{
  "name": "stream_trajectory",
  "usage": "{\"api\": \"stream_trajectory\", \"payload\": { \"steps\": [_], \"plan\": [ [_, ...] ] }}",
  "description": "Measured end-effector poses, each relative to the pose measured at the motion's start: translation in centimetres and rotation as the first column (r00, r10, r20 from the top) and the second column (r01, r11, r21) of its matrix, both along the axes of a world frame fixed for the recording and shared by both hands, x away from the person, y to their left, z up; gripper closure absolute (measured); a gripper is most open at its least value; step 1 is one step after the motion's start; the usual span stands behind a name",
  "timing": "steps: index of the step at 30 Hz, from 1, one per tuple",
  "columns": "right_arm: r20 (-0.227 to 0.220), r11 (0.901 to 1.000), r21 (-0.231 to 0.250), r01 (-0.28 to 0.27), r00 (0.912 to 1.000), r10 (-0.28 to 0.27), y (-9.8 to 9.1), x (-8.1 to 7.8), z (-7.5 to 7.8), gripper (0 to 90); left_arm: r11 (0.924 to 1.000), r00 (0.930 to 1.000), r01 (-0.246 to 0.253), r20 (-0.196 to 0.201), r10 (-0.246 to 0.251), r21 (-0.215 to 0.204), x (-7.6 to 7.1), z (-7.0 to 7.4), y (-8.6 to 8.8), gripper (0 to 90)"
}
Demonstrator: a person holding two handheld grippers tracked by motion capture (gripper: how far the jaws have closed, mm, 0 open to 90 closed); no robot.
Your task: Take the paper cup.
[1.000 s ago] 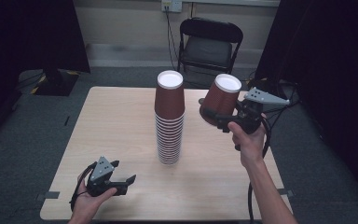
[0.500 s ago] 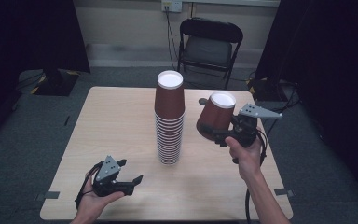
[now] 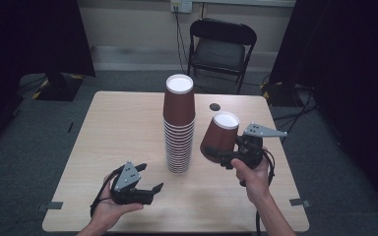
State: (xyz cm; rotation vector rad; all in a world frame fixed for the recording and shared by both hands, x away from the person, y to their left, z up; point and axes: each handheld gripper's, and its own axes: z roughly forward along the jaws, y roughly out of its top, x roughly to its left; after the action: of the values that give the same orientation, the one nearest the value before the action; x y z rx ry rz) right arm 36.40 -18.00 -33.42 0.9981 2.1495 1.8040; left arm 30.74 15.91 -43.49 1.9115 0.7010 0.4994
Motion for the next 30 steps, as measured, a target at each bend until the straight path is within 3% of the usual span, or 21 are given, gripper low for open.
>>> {"api": "stream_trajectory", "payload": {
  "steps": [3,8,13,23,27,30],
  "plan": [
    [-0.006,1.0,0.009,-0.002,1.0,0.003,0.1,-0.3,-0.4,13.3,0.9999,0.9998,0.012,0.014,-0.012,0.003,0.0,0.3,-0.8,15.7],
    [-0.025,0.9997,0.009,-0.021,0.9995,0.021,0.4,-0.8,-1.2,13.3,0.9965,0.9975,0.055,0.047,-0.052,-0.062,0.1,1.0,-2.4,17.3],
    [-0.039,0.9996,0.006,-0.027,0.9989,0.027,0.6,-1.3,-1.9,13.2,0.9905,0.9932,0.105,0.061,-0.099,-0.089,0.2,1.2,-3.9,22.8],
    [-0.107,0.9957,0.07,-0.06,0.992,0.067,1.3,-2.1,-3.5,13.3,0.9825,0.9945,0.098,0.051,-0.091,-0.158,0.8,1.4,-5.1,28.8],
    [-0.118,0.9932,0.093,-0.07,0.9897,0.081,1.6,-2.2,-3.9,13.4,0.9804,0.993,0.105,0.071,-0.094,-0.167,0.8,1.7,-5.4,29.0],
    [-0.129,0.9914,0.107,-0.076,0.9876,0.089,1.8,-2.3,-4.0,13.4,0.9782,0.9896,0.11,0.112,-0.091,-0.177,0.6,1.9,-5.9,26.8]
  ]
}}
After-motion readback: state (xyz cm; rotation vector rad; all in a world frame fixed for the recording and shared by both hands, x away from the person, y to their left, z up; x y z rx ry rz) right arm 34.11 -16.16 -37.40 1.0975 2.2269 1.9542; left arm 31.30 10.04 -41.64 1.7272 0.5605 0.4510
